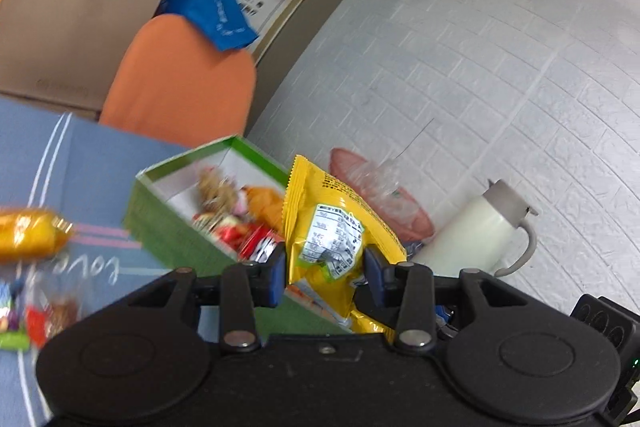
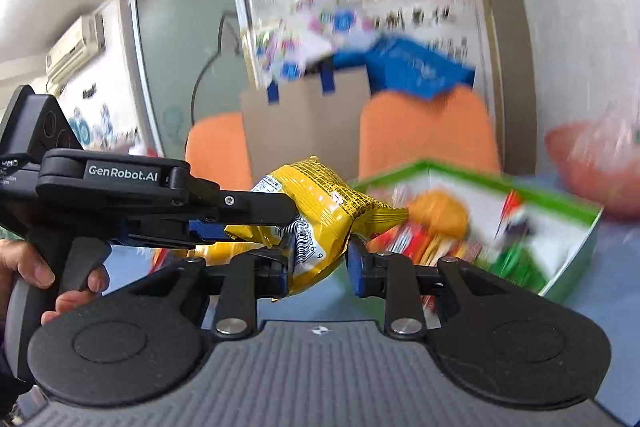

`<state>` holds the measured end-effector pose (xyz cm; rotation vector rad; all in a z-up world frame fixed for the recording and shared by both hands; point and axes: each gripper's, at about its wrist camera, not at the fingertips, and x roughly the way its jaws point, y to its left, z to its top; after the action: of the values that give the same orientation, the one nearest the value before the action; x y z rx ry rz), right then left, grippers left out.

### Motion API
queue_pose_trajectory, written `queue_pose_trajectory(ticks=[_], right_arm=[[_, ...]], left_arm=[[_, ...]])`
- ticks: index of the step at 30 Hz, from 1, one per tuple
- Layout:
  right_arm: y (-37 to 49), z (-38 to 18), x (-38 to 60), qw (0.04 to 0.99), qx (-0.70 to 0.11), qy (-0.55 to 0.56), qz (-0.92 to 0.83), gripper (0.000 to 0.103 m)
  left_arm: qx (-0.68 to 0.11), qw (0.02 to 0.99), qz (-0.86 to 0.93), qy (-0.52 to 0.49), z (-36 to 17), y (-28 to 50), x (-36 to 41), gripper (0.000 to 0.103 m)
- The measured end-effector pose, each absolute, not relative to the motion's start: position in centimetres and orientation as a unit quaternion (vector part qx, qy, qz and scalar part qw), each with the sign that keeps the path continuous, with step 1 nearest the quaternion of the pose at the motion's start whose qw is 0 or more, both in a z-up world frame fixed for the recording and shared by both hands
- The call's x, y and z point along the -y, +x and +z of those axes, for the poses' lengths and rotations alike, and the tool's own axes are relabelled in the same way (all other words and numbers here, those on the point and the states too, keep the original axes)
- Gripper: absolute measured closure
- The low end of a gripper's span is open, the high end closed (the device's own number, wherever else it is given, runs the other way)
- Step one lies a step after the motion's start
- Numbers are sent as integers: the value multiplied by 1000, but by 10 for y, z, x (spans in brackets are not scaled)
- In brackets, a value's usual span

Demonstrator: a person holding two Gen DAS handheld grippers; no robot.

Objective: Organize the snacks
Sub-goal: 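Lower the yellow bag into the green box and open the left gripper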

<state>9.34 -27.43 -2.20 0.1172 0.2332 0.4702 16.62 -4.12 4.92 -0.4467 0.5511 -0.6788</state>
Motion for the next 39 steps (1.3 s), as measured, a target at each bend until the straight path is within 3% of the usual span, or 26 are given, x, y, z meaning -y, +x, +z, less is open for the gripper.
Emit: queue_pose_trajectory(ticks=[7, 16, 19, 21, 24, 27, 29, 34, 39], right_arm=[[118, -8, 310, 976, -86, 59, 189, 55], [147, -27, 354, 981, -98, 77, 146, 55], [156, -38, 360, 981, -110, 82, 137, 55], [165, -46, 361, 980, -126, 82, 134, 53], [177, -60, 352, 980, -155, 62, 111, 50], [179, -67, 343, 981, -167, 28, 92, 38], [173, -67, 341, 983, -161, 23, 83, 15], [135, -44, 334, 992, -98, 19, 81, 0], [99, -31, 315, 990, -69, 11, 121, 0]], left_arm=[[-255, 874, -361, -204, 64, 203, 88, 34], [-282, 864, -376, -181, 45, 240, 140, 30], [-294, 868, -365, -163, 35, 249, 152, 24], [-303, 878, -342, -142, 27, 254, 158, 0], [-303, 894, -311, -113, 14, 251, 158, 0], [-298, 898, -306, -100, 11, 242, 153, 0], [-294, 897, -313, -108, 16, 234, 146, 0], [-260, 910, -301, -119, 38, 195, 119, 0], [-250, 915, -277, -152, 46, 153, 73, 0]])
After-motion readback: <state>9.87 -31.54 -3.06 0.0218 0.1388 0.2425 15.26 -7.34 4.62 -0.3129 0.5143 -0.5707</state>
